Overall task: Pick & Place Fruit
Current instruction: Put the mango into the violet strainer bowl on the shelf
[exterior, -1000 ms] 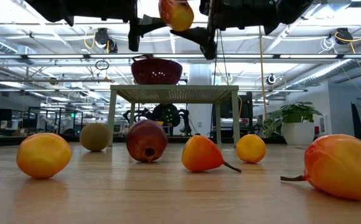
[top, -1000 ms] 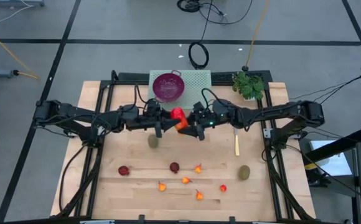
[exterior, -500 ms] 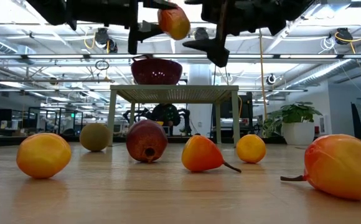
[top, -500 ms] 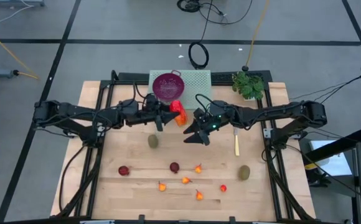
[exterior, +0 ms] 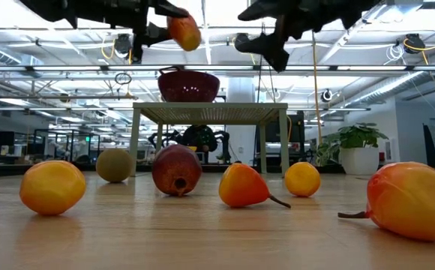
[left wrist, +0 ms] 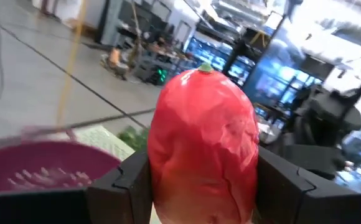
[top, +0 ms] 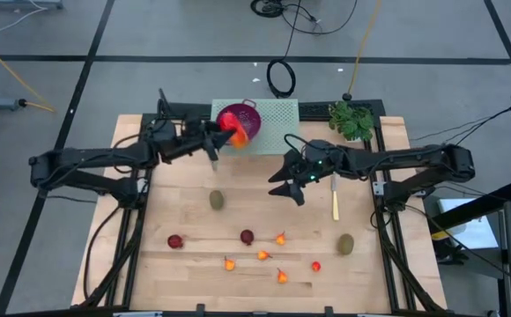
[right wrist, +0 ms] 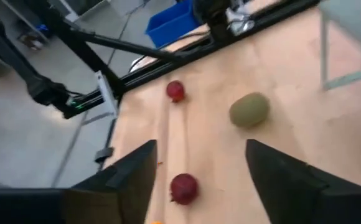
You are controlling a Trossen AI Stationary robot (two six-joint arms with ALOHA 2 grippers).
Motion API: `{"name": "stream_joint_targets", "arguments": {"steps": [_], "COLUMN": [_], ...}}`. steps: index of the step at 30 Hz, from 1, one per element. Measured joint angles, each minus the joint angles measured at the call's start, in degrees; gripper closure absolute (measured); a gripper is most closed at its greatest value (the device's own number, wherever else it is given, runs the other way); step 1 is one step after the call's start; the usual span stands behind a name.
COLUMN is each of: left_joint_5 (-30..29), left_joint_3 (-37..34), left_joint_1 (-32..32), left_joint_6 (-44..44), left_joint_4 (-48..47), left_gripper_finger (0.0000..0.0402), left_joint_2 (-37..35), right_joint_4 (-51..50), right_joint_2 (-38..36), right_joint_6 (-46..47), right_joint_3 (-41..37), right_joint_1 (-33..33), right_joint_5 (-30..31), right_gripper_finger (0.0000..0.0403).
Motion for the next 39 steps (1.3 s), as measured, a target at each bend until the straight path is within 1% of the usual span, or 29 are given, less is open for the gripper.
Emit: {"name": "stream_joint_targets", "arguments": {"steps": [5,7,9,13,14,20,25,29,34,37,39], "left_joint_5": [-1.9,-1.9,-2.0,-3.9,-4.4,-6.8,-6.8,-6.8,-6.5,-5.9,-5.6], "left_joint_3": [0.2,2.1,5.2,13.7,15.7,26.9,34.5,40.0,45.7,48.0,49.2], "left_joint_1": [2.1,2.9,3.3,3.4,3.6,5.4,7.2,8.6,9.7,10.0,10.0], "left_joint_6": [0.3,0.9,3.3,8.6,9.9,13.9,15.1,15.4,16.7,16.8,16.8], "left_joint_4": [-3.2,-7.0,-12.9,-24.8,-27.2,-40.9,-47.9,-53.4,-58.0,-60.0,-61.2], "left_gripper_finger": [0.0196,0.0196,0.0196,0.0195,0.0195,0.0195,0.0195,0.0195,0.0195,0.0195,0.0195], "left_joint_2": [-1.5,-1.4,-0.9,1.7,2.5,8.0,13.1,17.1,20.9,22.7,23.7], "right_joint_4": [-2.9,-3.7,-3.5,-3.7,-3.7,-6.0,-5.0,-4.6,0.2,5.3,8.9], "right_joint_2": [-2.8,-3.8,-4.2,-5.0,-5.1,-6.6,-9.3,-11.8,-16.2,-19.4,-21.8], "right_joint_6": [-4.5,-5.8,-7.0,-9.2,-10.0,-12.5,-12.8,-11.4,-10.7,-11.1,-12.4], "right_joint_3": [0.0,0.0,0.0,0.0,0.0,0.0,-3.1,-6.3,-11.2,-15.0,-17.8], "right_joint_1": [0.0,0.0,0.0,0.0,0.0,0.0,0.0,0.0,0.0,0.0,0.0], "right_joint_5": [2.5,2.5,2.4,2.2,2.2,2.2,2.4,2.5,5.3,5.5,6.7], "right_gripper_finger": [0.0254,0.0286,0.0318,0.0383,0.0392,0.0397,0.0400,0.0402,0.0402,0.0402,0.0402]}}
